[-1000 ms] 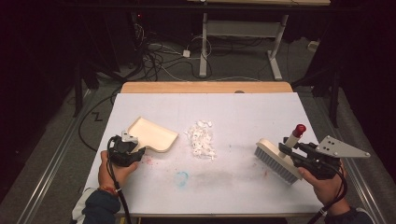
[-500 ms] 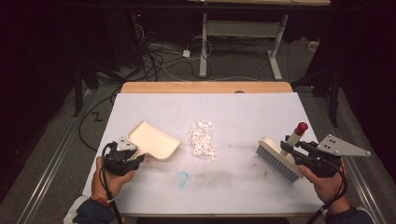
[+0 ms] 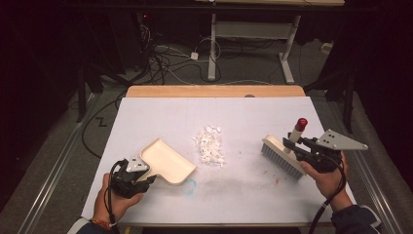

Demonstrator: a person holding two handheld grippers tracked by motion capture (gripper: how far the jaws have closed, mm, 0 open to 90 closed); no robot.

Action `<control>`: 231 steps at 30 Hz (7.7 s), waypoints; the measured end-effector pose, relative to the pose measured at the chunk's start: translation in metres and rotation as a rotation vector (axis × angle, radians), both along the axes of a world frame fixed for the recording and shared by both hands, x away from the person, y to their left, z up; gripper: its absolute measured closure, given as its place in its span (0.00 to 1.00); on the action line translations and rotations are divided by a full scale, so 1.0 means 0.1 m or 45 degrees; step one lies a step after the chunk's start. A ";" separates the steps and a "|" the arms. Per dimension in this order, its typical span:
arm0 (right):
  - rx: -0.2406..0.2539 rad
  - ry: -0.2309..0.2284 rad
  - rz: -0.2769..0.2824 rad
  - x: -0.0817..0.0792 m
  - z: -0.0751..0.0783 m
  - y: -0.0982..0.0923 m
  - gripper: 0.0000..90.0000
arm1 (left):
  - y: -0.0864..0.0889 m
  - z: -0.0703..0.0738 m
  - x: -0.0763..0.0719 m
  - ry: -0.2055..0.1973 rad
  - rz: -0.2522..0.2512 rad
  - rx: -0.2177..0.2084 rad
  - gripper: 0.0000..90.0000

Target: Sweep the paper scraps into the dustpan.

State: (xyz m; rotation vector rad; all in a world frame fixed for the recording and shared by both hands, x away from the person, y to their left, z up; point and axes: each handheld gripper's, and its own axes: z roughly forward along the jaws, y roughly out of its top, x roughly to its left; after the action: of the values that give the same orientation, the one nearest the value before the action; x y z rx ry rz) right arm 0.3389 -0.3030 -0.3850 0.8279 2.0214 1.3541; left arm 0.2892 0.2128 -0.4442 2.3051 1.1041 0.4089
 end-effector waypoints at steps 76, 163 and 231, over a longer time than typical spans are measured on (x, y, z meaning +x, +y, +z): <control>-0.060 -0.119 0.602 0.70 -0.33 2.08 0.77 | -0.35 -0.20 0.18 0.106 -0.141 0.014 0.70; 0.157 -0.143 0.323 0.11 0.09 2.11 0.78 | -0.58 -0.26 0.15 0.124 -0.179 0.033 0.70; -0.019 -0.144 0.192 0.72 -0.13 2.07 0.78 | -0.44 -0.26 0.20 0.141 -0.141 0.002 0.70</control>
State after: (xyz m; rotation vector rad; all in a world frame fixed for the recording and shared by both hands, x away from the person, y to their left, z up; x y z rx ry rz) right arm 0.4106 -0.0963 -0.3982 0.5885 2.0363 1.4321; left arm 0.3090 0.1687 -0.4701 2.4017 1.0221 0.2429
